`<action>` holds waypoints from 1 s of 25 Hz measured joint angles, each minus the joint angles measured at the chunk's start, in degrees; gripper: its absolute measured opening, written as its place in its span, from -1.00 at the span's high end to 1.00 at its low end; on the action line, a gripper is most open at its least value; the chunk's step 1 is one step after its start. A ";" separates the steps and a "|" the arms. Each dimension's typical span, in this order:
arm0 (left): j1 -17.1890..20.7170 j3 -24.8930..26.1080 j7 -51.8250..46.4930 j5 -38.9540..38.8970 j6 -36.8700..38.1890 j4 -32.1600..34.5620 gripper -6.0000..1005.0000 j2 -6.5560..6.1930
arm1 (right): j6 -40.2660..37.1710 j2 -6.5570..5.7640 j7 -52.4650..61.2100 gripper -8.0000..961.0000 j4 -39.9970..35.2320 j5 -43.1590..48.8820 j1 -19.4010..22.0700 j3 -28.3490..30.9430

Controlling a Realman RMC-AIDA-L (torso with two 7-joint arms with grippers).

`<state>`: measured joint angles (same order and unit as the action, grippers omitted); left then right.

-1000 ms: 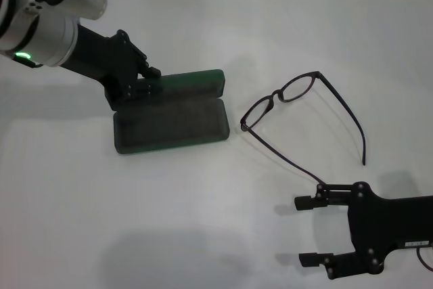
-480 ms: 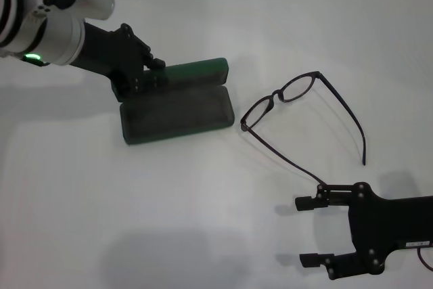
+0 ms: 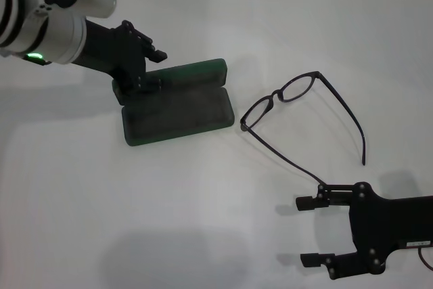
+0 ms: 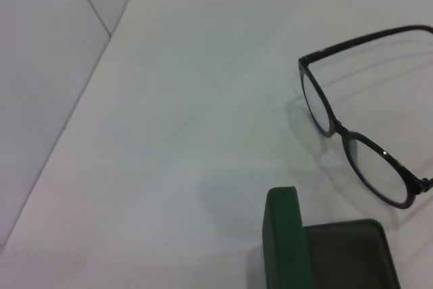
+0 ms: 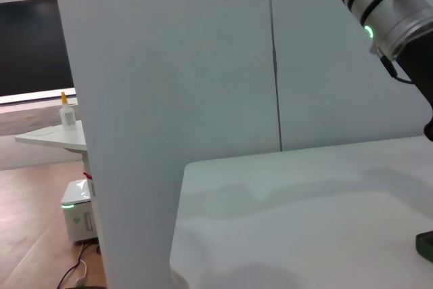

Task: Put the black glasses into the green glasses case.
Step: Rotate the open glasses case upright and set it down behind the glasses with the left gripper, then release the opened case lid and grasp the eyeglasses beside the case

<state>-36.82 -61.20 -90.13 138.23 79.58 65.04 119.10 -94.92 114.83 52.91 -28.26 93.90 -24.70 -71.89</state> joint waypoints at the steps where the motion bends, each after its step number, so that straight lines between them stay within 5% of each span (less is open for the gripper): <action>1: 0.04 0.14 -0.20 -0.11 0.25 0.17 0.22 0.00 | 0.00 -0.02 0.00 -0.48 0.00 0.01 0.00 0.00; 9: -0.02 4.19 -5.05 -6.60 3.49 0.05 -0.13 -1.00 | 0.00 0.04 0.00 -0.47 -0.09 0.07 0.00 0.00; 16: -0.44 13.73 -4.77 -23.22 9.53 -12.56 -0.42 -5.13 | 0.00 0.11 0.00 -0.47 -0.33 0.07 0.01 0.00; 20: 2.62 14.45 1.37 -34.07 13.29 -20.72 -0.51 -7.32 | 0.00 0.11 0.00 -0.46 -0.38 0.06 0.01 0.02; 25: 8.73 14.46 6.84 -36.90 15.63 -20.82 -0.51 -7.05 | -0.07 -0.03 0.00 -0.46 -0.16 0.05 0.00 0.30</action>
<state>-28.09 -46.73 -83.29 101.33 95.21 44.22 112.04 -94.99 114.80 52.91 -28.42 93.95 -24.70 -71.59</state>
